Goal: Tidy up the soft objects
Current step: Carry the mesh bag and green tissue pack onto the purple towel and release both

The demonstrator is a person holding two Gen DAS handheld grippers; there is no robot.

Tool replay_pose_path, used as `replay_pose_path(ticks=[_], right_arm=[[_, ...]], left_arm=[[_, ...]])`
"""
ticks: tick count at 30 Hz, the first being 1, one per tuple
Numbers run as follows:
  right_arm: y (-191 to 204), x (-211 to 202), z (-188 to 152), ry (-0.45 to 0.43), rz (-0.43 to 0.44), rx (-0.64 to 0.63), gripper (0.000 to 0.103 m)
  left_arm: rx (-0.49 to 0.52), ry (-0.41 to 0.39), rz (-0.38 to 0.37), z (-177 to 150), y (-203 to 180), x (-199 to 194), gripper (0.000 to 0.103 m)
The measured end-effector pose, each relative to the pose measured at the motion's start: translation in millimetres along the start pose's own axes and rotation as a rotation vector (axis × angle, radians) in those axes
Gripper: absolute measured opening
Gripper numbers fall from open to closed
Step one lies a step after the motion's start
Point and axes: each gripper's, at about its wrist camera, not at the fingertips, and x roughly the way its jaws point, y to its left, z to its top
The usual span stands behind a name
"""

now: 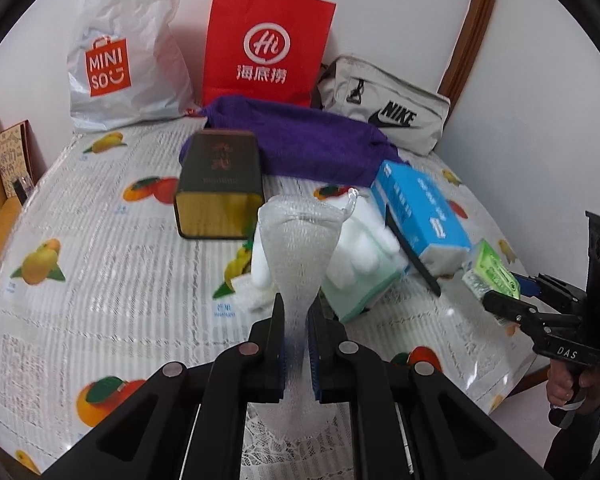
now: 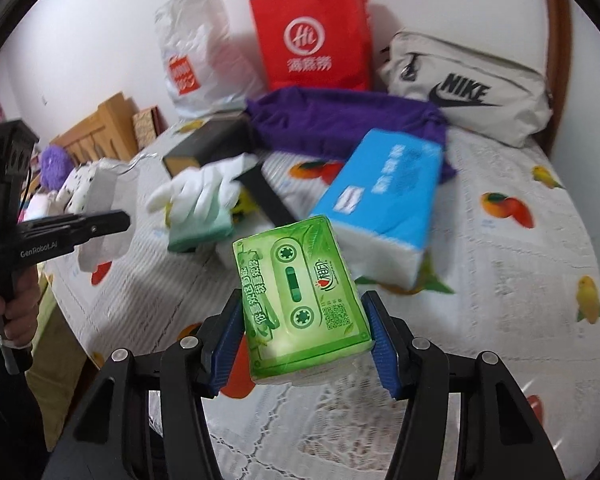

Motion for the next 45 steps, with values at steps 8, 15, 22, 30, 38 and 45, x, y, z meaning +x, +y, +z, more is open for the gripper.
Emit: replay_pose_path(ticks=[8,15,22,30,38,45], right_arm=[[-31.0,-17.7,22.2,-0.031,-0.045,0.091,0.057],[-43.8,-18.8,48.1,-0.053,-0.065,0.106,0.057],[-55.5,-9.3,77.4,-0.064,-0.061,0.125,0.057],[-61.7,10.1,113.7,-0.074,-0.058,0.124,0.057],[-72.8,38.3,150.4,-0.075,-0.058,0.133,0.057],[-89.1,73.8,181.8,-0.057,-0.079,0.154,0.057]], left_arm=[[-0.002,-0.027,0.032,30.6,3.2,-7.9,0.009],[-0.04,-0.019,0.049,58.1,16.8,-1.0,0.009],[-0.049,-0.005,0.06,81.2,21.8,10.3,0.009],[-0.055,0.008,0.059,115.1,25.7,28.8,0.009],[-0.064,0.036,0.082,148.6,35.2,63.7,0.009],[-0.057,0.059,0.089,178.5,40.5,91.3,0.009]])
